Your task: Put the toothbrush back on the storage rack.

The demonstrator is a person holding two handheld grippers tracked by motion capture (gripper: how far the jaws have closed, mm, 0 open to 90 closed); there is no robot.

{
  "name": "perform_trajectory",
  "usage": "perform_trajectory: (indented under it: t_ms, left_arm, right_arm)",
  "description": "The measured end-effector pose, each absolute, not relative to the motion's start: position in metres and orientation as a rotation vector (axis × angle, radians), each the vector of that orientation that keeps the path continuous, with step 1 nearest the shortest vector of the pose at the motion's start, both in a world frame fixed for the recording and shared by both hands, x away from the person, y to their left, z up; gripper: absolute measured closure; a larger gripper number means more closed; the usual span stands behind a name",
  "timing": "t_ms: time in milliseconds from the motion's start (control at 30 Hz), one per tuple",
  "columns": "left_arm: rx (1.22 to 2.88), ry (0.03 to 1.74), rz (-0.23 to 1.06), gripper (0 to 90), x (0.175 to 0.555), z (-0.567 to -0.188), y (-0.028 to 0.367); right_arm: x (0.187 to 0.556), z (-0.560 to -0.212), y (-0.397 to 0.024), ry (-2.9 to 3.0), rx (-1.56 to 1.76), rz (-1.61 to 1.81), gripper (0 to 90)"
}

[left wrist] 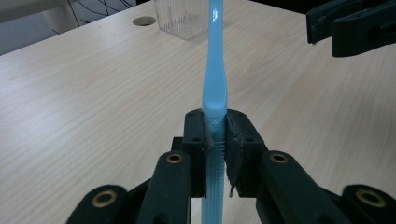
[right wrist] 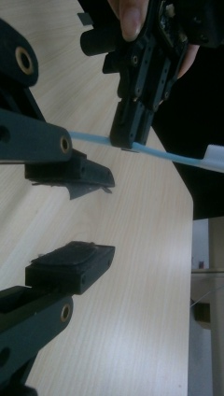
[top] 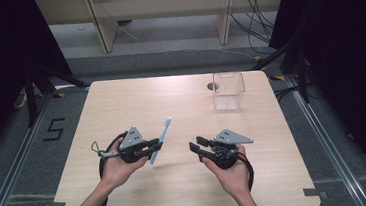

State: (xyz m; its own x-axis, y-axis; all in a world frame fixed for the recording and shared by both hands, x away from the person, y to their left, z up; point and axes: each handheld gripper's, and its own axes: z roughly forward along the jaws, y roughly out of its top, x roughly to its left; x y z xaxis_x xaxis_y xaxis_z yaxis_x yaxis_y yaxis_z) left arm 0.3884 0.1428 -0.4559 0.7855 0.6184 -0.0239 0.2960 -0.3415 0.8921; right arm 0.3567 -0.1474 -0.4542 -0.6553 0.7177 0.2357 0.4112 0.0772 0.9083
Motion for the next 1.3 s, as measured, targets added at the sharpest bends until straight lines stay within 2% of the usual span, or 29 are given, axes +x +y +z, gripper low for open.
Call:
perform_trajectory:
  t_ms: [1300]
  left_arm:
    - [1.872,0.656,0.408,78.5,0.394,-0.449,0.122]
  right_arm:
    - [0.361,-0.438,-0.133,1.929,1.17,1.803,63.5]
